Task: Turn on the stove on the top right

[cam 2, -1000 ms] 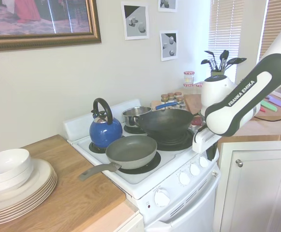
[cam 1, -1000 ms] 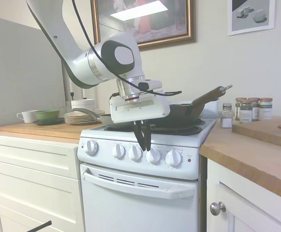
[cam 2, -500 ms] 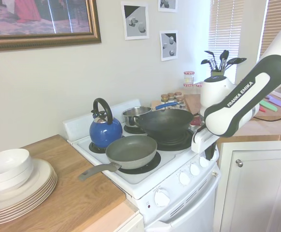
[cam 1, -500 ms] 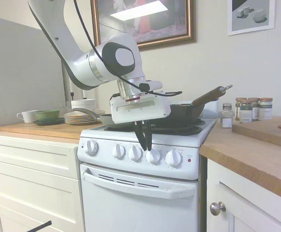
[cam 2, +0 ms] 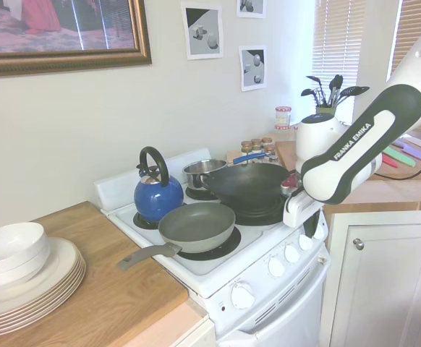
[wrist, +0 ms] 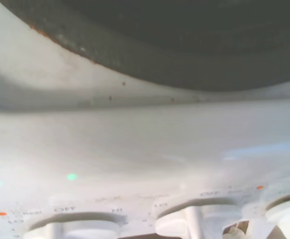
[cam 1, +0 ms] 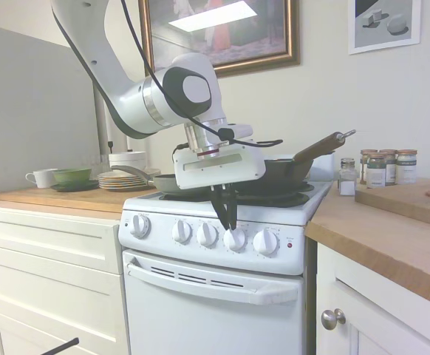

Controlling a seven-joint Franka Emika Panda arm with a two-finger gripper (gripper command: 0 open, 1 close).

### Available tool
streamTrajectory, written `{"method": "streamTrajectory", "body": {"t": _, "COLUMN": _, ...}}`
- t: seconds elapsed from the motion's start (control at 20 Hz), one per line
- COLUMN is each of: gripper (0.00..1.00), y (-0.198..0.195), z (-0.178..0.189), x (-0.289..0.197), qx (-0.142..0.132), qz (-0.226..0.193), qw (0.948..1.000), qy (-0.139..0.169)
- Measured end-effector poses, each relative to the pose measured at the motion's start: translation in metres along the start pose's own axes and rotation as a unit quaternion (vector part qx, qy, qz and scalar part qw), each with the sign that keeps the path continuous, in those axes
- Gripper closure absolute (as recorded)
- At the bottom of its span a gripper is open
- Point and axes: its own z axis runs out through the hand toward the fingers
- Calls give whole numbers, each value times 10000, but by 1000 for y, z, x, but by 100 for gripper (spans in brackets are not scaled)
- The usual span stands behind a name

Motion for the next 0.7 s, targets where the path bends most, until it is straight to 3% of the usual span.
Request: {"method": "streamTrajectory", "body": {"t": 0.7, "gripper": 100, "y": -4, "z": 7, "x": -1, "qx": -9, "qz": 6, "qw": 10000, "qy": -59}}
